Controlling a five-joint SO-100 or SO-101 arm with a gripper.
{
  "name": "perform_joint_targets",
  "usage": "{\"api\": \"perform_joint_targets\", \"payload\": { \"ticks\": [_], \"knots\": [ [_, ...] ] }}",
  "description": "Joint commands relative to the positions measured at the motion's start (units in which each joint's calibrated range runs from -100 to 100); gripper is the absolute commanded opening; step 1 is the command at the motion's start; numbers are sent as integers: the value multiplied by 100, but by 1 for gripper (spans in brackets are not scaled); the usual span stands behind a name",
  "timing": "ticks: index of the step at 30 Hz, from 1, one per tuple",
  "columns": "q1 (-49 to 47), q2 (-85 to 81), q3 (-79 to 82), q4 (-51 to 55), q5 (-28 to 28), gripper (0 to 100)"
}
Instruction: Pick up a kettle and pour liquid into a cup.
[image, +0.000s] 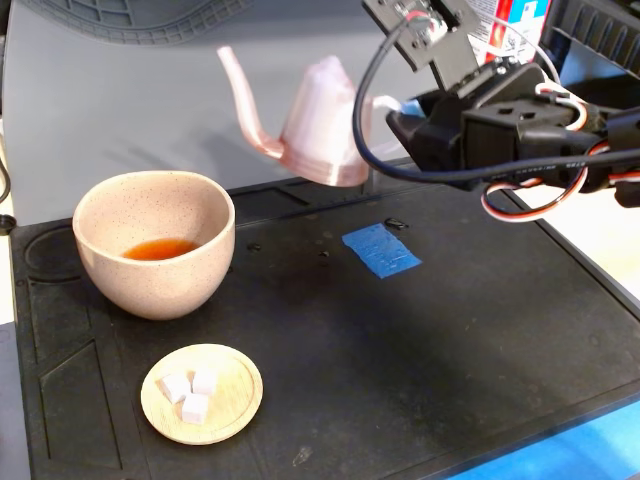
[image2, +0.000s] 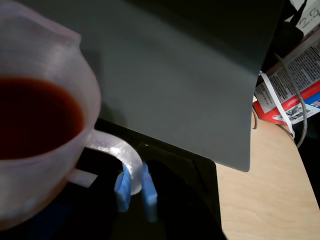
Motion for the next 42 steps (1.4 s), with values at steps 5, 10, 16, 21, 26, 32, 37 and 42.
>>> {"api": "perform_joint_targets", "payload": {
  "ticks": [5, 10, 16, 21, 26, 32, 37, 42],
  "knots": [
    [161, -405, 255, -186, 95, 0],
    [168, -405, 283, -186, 436, 0],
    [320, -422, 283, -186, 966, 0],
    [320, -414, 292, -142, 1118, 0],
    [320, -414, 391, -177, 1118, 0],
    [397, -414, 627, -402, 1113, 0],
    [404, -414, 1045, -471, 1113, 0],
    [427, -414, 1063, -471, 1323, 0]
  ]
}}
